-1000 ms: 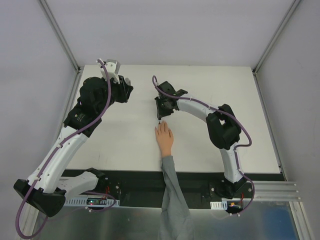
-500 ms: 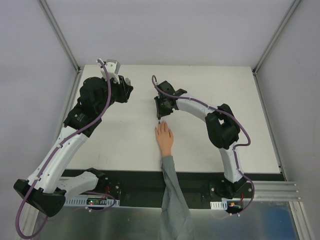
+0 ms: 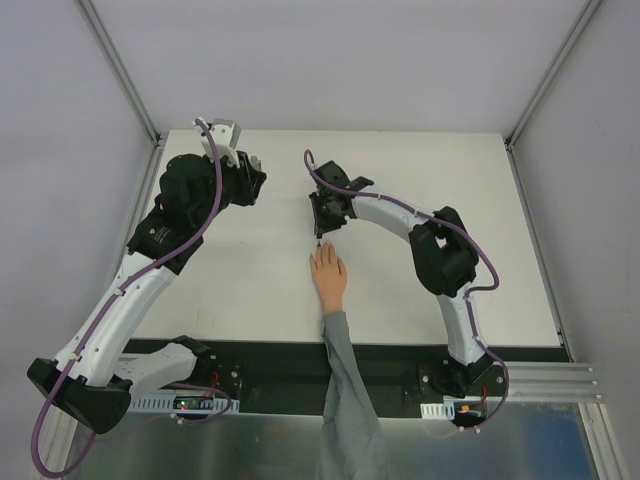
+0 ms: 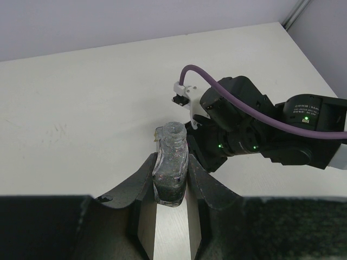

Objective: Paint the nails

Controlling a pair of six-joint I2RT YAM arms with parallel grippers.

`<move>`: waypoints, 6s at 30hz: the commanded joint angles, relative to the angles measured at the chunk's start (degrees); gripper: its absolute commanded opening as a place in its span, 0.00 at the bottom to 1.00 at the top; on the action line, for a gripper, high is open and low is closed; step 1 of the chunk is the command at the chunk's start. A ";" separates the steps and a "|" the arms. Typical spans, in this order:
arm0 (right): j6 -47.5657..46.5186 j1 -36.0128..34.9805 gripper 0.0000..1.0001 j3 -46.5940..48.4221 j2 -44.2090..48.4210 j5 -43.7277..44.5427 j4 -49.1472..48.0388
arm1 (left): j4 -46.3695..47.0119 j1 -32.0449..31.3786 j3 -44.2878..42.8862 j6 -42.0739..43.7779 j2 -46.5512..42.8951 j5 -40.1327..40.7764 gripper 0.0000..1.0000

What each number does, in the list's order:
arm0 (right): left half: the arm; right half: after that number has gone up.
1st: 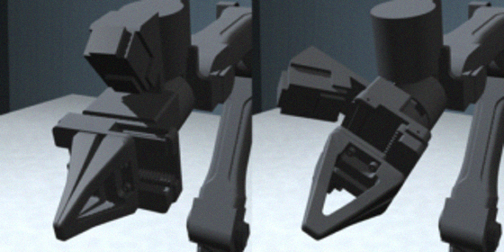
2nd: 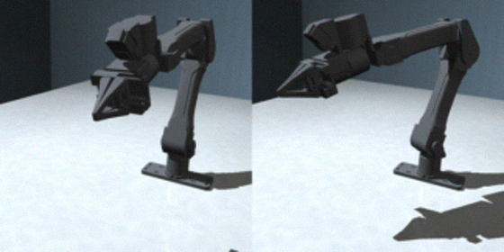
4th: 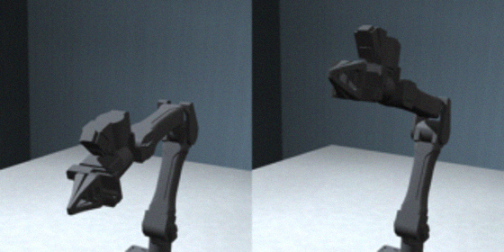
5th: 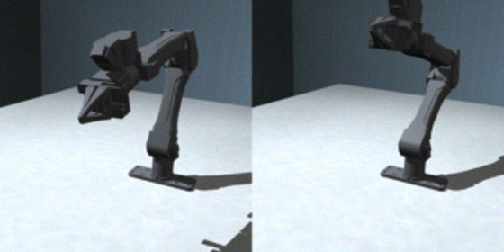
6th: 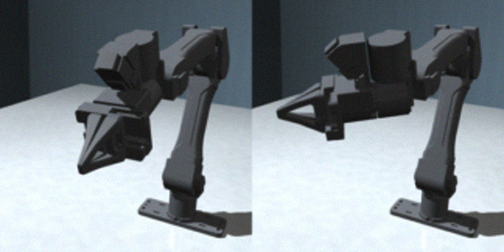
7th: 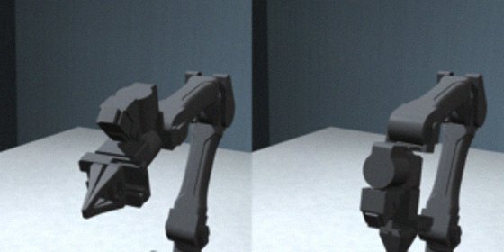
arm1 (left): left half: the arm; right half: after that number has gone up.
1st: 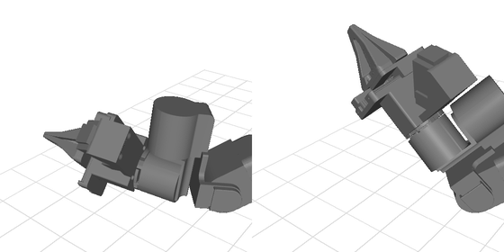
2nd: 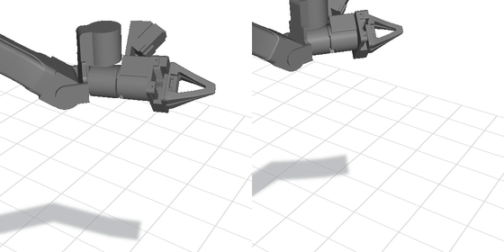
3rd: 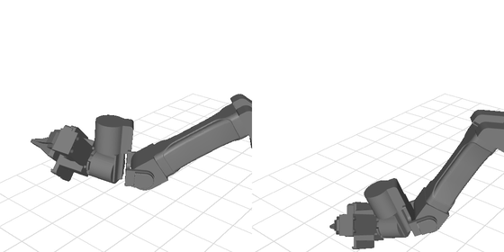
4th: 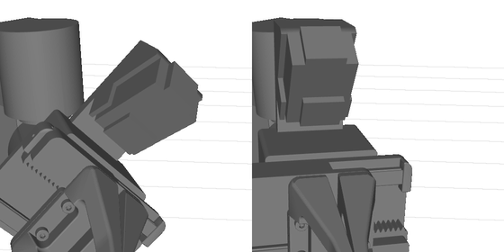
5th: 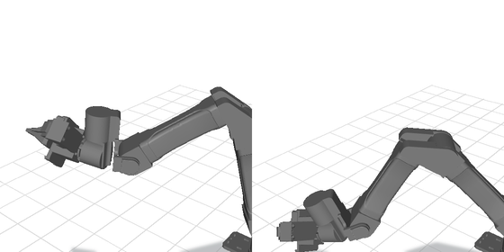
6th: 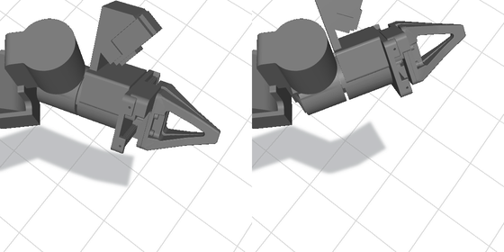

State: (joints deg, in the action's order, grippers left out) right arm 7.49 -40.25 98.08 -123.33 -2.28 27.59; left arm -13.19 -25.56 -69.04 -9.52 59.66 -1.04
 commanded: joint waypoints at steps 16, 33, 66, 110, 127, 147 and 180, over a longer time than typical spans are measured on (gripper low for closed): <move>0.51 0.79 0.00 4.75 -0.25 1.05 2.55 | 1.33 -0.28 -1.98 0.47 -0.51 -0.19 0.00; -0.01 0.44 0.00 2.29 3.79 1.40 3.61 | 1.41 -0.28 -2.16 0.55 0.11 -0.10 0.00; 1.66 -0.27 0.01 2.73 -0.33 -2.46 2.99 | 1.41 -0.28 -1.98 0.73 0.11 -0.10 0.00; -0.45 0.87 0.00 7.82 -2.88 1.93 5.28 | 1.41 -0.28 -2.16 0.73 0.02 -0.19 0.00; 1.13 -0.27 0.00 4.57 -0.33 -0.88 5.45 | 1.41 -0.28 -1.80 0.91 -0.16 0.25 0.00; 0.60 -0.62 0.00 3.78 1.77 -0.62 5.89 | 1.50 -0.28 -1.81 0.91 -0.24 -0.02 0.00; -0.54 -0.44 0.01 4.22 0.28 0.88 6.95 | 1.41 -0.28 -1.89 0.73 -0.42 -0.46 0.00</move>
State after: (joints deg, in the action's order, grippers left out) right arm 7.42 -41.08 101.67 -124.16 -2.31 32.97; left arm -13.21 -25.56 -69.04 -9.47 59.88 -1.04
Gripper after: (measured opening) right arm 0.198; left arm 0.214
